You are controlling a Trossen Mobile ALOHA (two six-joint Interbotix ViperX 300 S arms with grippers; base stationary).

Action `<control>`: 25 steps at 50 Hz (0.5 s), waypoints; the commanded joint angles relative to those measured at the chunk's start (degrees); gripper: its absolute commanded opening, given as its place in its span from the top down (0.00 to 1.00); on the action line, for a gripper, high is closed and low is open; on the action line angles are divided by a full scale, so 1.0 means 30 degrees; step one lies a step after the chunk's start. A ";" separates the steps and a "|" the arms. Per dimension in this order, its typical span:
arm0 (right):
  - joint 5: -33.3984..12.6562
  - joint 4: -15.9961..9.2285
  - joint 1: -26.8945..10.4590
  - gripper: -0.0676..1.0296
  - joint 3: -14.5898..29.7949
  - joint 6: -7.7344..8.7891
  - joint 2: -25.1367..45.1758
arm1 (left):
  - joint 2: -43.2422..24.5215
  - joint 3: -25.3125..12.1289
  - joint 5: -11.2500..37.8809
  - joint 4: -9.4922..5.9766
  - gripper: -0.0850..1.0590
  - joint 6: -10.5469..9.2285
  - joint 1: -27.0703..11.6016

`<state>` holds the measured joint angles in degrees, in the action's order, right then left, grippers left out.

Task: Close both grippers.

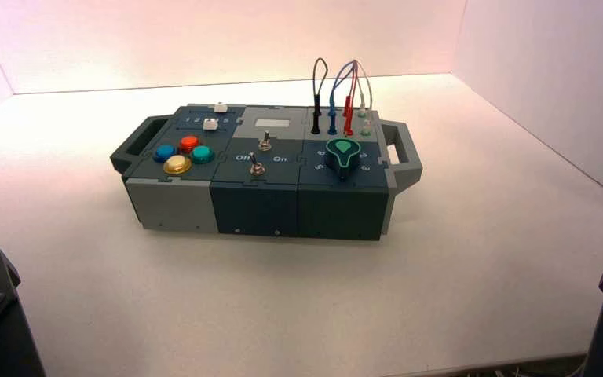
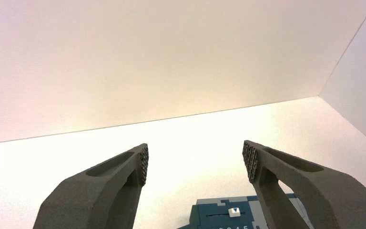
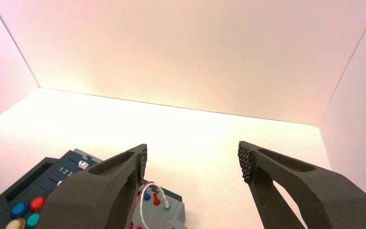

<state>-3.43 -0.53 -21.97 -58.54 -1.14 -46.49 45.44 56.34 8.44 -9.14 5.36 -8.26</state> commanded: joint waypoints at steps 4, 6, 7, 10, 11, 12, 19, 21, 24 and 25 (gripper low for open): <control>0.0029 0.0029 -0.0029 0.03 0.0410 0.0059 -0.0059 | 0.0000 -0.0527 0.0029 0.0000 0.03 0.0088 -0.0059; -0.0059 0.0029 -0.0029 0.03 0.0381 0.0029 -0.0059 | 0.0000 -0.0527 0.0146 0.0000 0.03 0.0088 -0.0059; -0.0088 0.0029 -0.0059 0.03 0.0381 0.0029 -0.0059 | 0.0029 -0.0527 0.0205 0.0029 0.03 0.0088 -0.0059; -0.0146 0.0029 -0.0029 0.03 0.0381 0.0029 -0.0059 | 0.0088 -0.0498 0.0234 0.0029 0.03 0.0088 -0.0059; -0.0176 0.0029 -0.0029 0.03 0.0381 0.0059 -0.0059 | 0.0088 -0.0498 0.0234 0.0000 0.03 0.0117 -0.0059; -0.0234 0.0029 -0.0059 0.03 0.0381 0.0059 -0.0088 | 0.0088 -0.0469 0.0234 0.0029 0.03 0.0117 -0.0059; -0.0293 0.0088 -0.0059 0.03 0.0381 0.0059 -0.0205 | 0.0088 -0.0527 0.0264 0.0000 0.03 0.0117 -0.0059; -0.0293 0.0117 -0.0029 0.03 0.0410 0.0059 -0.0234 | 0.0088 -0.0527 0.0264 0.0029 0.03 0.0117 -0.0059; -0.0264 0.0234 -0.0029 0.03 0.0381 0.0059 -0.0293 | 0.0117 -0.0557 0.0293 0.0000 0.03 0.0117 -0.0059; -0.0234 0.0264 -0.0029 0.03 0.0381 0.0059 -0.0293 | 0.0117 -0.0557 0.0322 0.0029 0.03 0.0117 -0.0059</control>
<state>-4.66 -0.18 -21.97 -58.54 -1.05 -47.20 45.70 56.34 9.58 -9.23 5.45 -8.26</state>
